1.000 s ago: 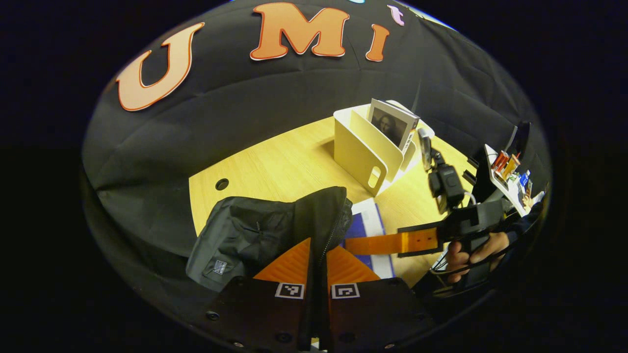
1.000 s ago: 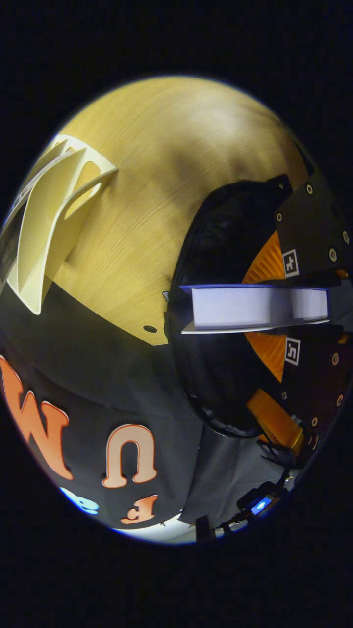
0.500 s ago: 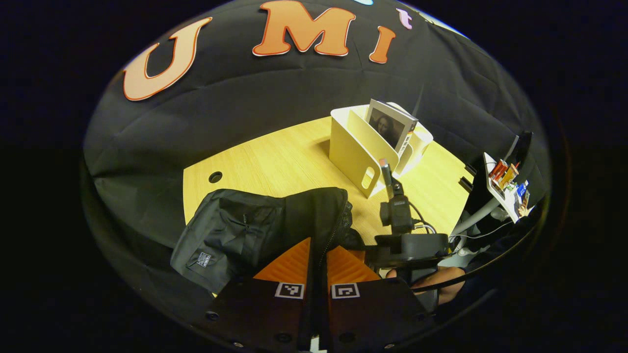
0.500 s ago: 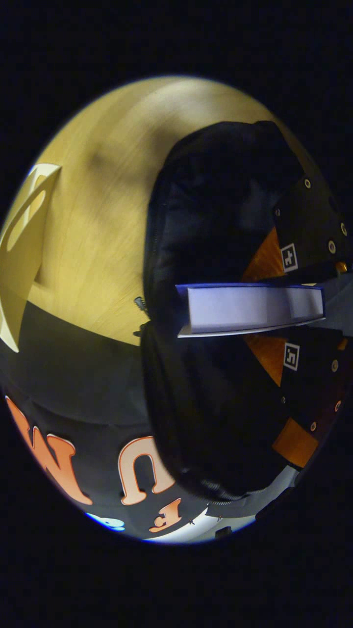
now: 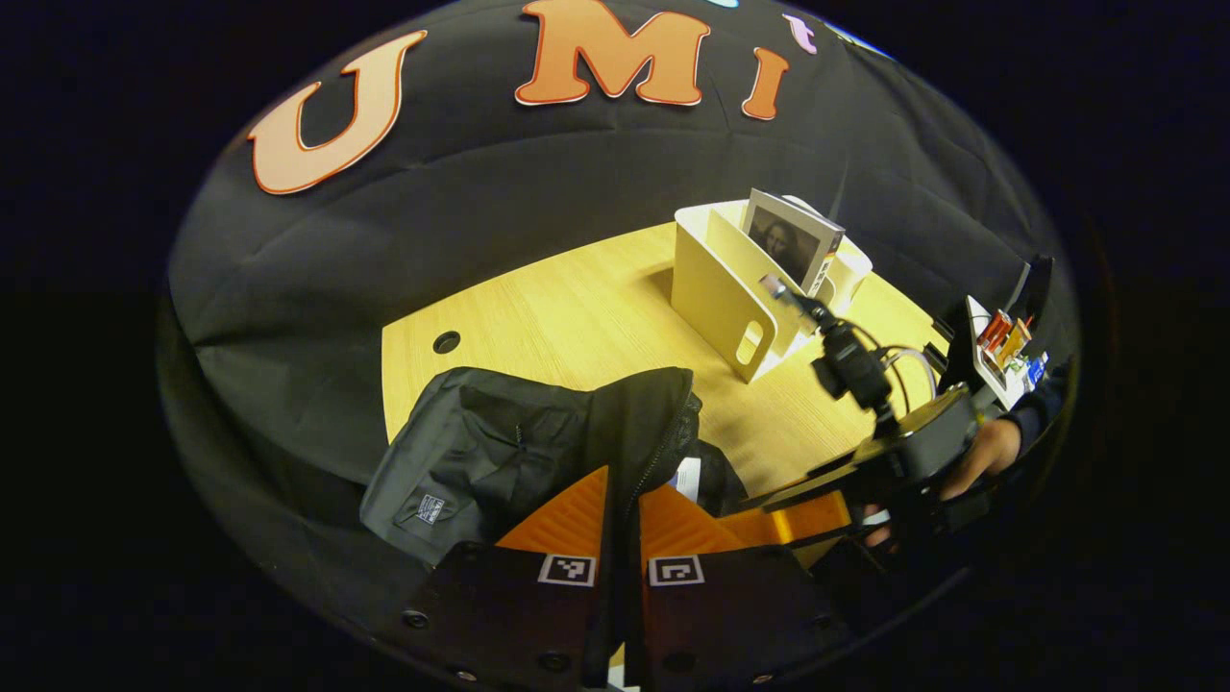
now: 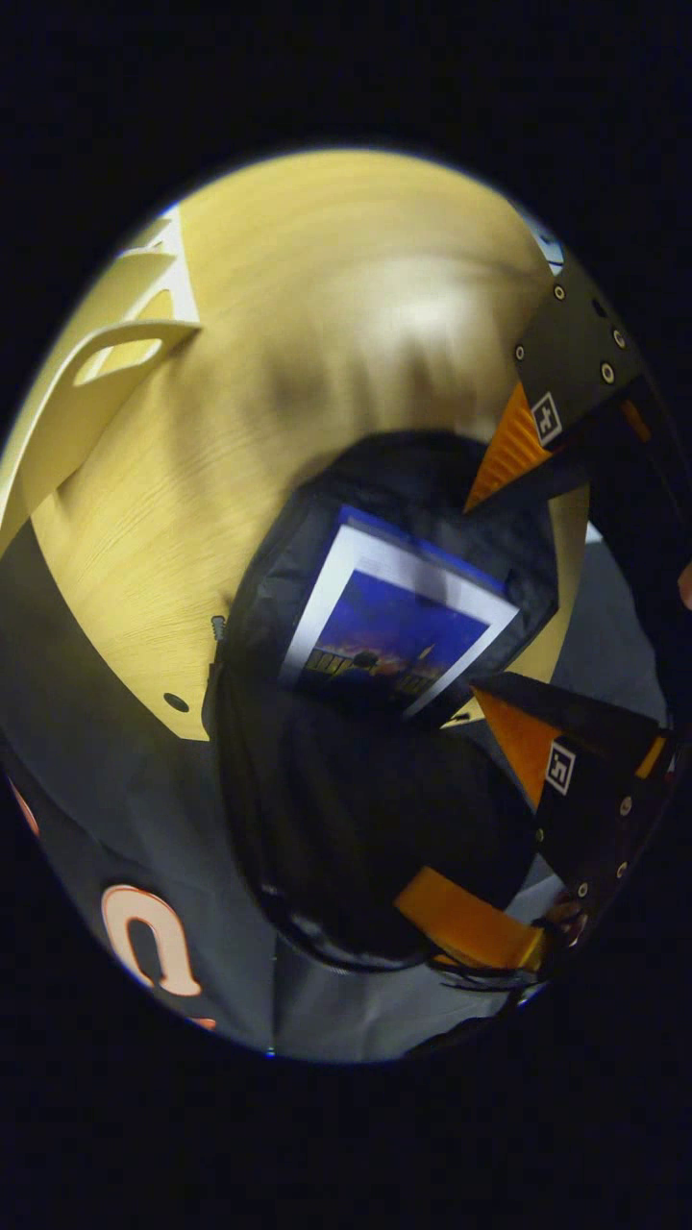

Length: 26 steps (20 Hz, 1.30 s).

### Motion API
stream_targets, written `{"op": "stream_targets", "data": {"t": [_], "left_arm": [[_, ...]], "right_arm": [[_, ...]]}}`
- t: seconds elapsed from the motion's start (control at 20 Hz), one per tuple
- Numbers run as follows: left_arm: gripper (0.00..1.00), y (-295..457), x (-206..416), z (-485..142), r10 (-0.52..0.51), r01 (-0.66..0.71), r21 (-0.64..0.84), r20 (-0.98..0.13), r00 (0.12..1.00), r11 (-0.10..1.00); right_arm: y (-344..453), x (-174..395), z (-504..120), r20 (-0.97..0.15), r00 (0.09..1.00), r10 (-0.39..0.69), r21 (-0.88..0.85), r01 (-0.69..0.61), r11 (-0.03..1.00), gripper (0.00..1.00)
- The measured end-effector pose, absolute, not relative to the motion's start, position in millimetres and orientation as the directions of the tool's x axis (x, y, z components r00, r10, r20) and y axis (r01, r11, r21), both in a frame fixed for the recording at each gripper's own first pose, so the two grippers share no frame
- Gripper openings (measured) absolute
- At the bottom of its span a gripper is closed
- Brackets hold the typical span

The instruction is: Open the schoolbag, grab two books from the bookshelf and put them into the schoolbag.

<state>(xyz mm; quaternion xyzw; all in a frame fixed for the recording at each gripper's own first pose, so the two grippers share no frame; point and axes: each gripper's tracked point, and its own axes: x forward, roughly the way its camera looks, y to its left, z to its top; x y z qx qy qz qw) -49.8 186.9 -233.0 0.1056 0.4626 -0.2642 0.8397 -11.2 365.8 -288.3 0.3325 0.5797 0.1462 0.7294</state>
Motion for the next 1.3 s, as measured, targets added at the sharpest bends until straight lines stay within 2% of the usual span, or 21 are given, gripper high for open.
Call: {"op": "stream_targets", "data": {"t": [0.2,0.4,0.6,1.1,1.3], "left_arm": [[0.06,179.3,-50.4,-238.8,-0.330,0.543,-0.059,-0.846,0.418,0.838],[0.06,173.4,-52.8,-244.8,-0.312,0.536,-0.052,-0.858,0.408,0.843],[0.06,171.1,-50.6,-248.9,-0.294,0.512,-0.049,-0.864,0.409,0.857],[0.06,171.5,-53.1,-253.2,-0.256,0.443,-0.056,-0.877,0.407,0.895],[0.06,170.7,-55.3,-255.3,-0.239,0.409,-0.060,-0.883,0.404,0.911]], "right_arm": [[293.5,-29.9,-266.7,-0.784,0.277,0.556,0.608,0.157,0.778,0.98],[219.8,-22.3,-250.8,-0.859,0.301,0.413,0.466,0.127,0.876,0.99],[172.1,-8.1,-222.5,-0.882,0.322,0.344,0.391,0.093,0.916,0.99],[63.1,61.5,-157.4,-0.913,0.368,0.178,0.186,-0.015,0.982,0.99],[38.9,99.3,-140.0,-0.913,0.376,0.157,0.154,-0.039,0.987,0.99]]}}
